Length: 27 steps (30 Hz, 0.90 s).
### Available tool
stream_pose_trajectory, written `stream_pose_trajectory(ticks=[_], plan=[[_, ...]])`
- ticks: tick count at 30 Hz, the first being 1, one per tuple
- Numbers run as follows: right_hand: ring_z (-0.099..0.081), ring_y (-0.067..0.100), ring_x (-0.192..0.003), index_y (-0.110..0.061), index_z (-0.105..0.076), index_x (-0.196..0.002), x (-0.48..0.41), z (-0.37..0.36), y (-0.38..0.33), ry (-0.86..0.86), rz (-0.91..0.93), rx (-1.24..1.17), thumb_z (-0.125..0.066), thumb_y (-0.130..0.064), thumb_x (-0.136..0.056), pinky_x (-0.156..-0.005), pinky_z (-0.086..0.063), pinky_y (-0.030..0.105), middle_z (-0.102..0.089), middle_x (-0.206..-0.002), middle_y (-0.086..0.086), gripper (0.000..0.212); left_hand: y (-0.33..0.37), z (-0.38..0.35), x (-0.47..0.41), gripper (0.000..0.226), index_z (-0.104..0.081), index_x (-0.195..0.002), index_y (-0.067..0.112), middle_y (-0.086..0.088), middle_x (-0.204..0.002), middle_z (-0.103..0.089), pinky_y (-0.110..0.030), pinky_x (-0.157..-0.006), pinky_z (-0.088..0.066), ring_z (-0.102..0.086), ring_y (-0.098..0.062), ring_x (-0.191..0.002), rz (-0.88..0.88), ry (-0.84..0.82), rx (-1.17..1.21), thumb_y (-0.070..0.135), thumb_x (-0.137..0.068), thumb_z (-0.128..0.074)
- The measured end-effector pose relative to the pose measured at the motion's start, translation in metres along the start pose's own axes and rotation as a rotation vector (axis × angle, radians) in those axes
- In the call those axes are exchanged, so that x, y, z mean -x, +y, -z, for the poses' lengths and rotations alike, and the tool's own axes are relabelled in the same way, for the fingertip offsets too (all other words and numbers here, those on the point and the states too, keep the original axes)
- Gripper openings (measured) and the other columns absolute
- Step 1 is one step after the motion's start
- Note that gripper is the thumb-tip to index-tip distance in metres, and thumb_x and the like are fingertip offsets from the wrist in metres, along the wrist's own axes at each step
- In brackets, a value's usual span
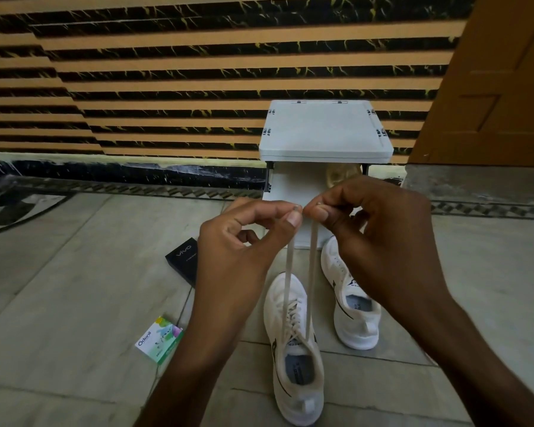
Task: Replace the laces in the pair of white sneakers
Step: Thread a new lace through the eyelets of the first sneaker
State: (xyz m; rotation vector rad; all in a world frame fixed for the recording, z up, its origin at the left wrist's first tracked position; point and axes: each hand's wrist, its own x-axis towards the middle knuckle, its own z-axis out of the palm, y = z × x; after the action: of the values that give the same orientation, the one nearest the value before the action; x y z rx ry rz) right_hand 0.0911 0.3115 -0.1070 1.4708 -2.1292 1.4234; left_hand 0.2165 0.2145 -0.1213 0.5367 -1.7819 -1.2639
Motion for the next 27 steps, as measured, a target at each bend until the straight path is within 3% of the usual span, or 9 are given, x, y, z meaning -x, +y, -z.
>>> stream_pose_trajectory(ticks=[8, 14, 18, 20, 23, 25, 27], plan=[[-0.061, 0.0, -0.073, -0.023, -0.074, -0.081, 0.016, -0.025, 0.032, -0.141, -0.1, -0.075, -0.07, -0.018, -0.087, -0.063, -0.044, 0.01, -0.068, -0.073, -0.015, 0.008, -0.043, -0.005, 0.003, 0.007, -0.075, -0.093, 0.026, 0.007, -0.092, -0.073, -0.035, -0.076, -0.056, -0.064, -0.012, -0.085, 0.105, -0.055, -0.028, 0.024, -0.087, -0.071], [-0.061, -0.007, -0.068, -0.021, -0.074, -0.08, 0.054, -0.072, 0.086, -0.296, -0.29, -0.008, -0.069, -0.013, -0.087, -0.062, -0.041, 0.007, -0.065, -0.069, -0.018, 0.011, -0.12, -0.018, 0.016, 0.008, -0.074, -0.093, 0.02, 0.005, -0.084, -0.073, -0.026, -0.072, -0.056, -0.068, -0.012, -0.08, 0.306, -0.035, -0.064, 0.017, -0.085, -0.073], [-0.061, 0.003, -0.07, -0.02, -0.069, -0.105, 0.089, -0.089, 0.111, -0.417, -0.424, 0.097, -0.068, -0.017, -0.089, -0.069, -0.051, 0.025, -0.071, -0.081, -0.007, 0.017, -0.166, -0.02, 0.039, 0.038, -0.056, -0.121, 0.027, 0.006, -0.098, -0.065, -0.032, -0.079, -0.056, -0.065, -0.016, -0.093, 0.545, -0.165, -0.293, 0.027, -0.086, -0.071], [-0.063, 0.013, -0.071, -0.02, -0.065, -0.096, 0.105, -0.09, 0.119, -0.429, -0.481, 0.211, -0.065, -0.027, -0.091, -0.062, -0.049, 0.027, -0.067, -0.076, -0.002, 0.009, -0.182, -0.019, 0.054, 0.053, -0.047, -0.128, 0.026, 0.006, -0.105, -0.062, -0.033, -0.081, -0.054, -0.063, -0.015, -0.096, 0.577, -0.269, -0.522, 0.039, -0.083, -0.072], [-0.054, 0.012, -0.057, -0.02, -0.053, -0.068, 0.128, -0.092, 0.128, -0.572, -0.602, 0.481, -0.057, -0.057, -0.089, -0.046, -0.033, 0.023, -0.052, -0.058, -0.006, 0.043, -0.192, -0.019, 0.077, 0.041, -0.056, -0.104, 0.027, 0.011, -0.093, -0.062, -0.02, -0.067, -0.045, -0.06, -0.007, -0.084, 0.549, -0.395, -0.736, 0.055, -0.078, -0.071], [-0.057, 0.012, -0.054, -0.014, -0.06, -0.065, 0.136, -0.096, 0.131, -0.715, -0.685, 0.416, -0.055, -0.067, -0.085, -0.05, -0.042, 0.025, -0.059, -0.058, 0.0, 0.056, -0.192, -0.021, 0.086, 0.031, -0.055, -0.081, 0.029, 0.013, -0.075, -0.061, -0.011, -0.054, -0.039, -0.057, -0.001, -0.066, 0.512, -0.376, -0.724, 0.053, -0.076, -0.074], [-0.065, 0.016, -0.059, -0.007, -0.067, -0.07, 0.143, -0.102, 0.133, -0.794, -0.704, 0.297, -0.054, -0.068, -0.084, -0.059, -0.051, 0.028, -0.069, -0.065, 0.008, 0.064, -0.192, -0.021, 0.09, 0.028, -0.055, -0.073, 0.028, 0.011, -0.068, -0.061, -0.011, -0.052, -0.041, -0.056, -0.001, -0.06, 0.468, -0.316, -0.688, 0.044, -0.075, -0.078]])
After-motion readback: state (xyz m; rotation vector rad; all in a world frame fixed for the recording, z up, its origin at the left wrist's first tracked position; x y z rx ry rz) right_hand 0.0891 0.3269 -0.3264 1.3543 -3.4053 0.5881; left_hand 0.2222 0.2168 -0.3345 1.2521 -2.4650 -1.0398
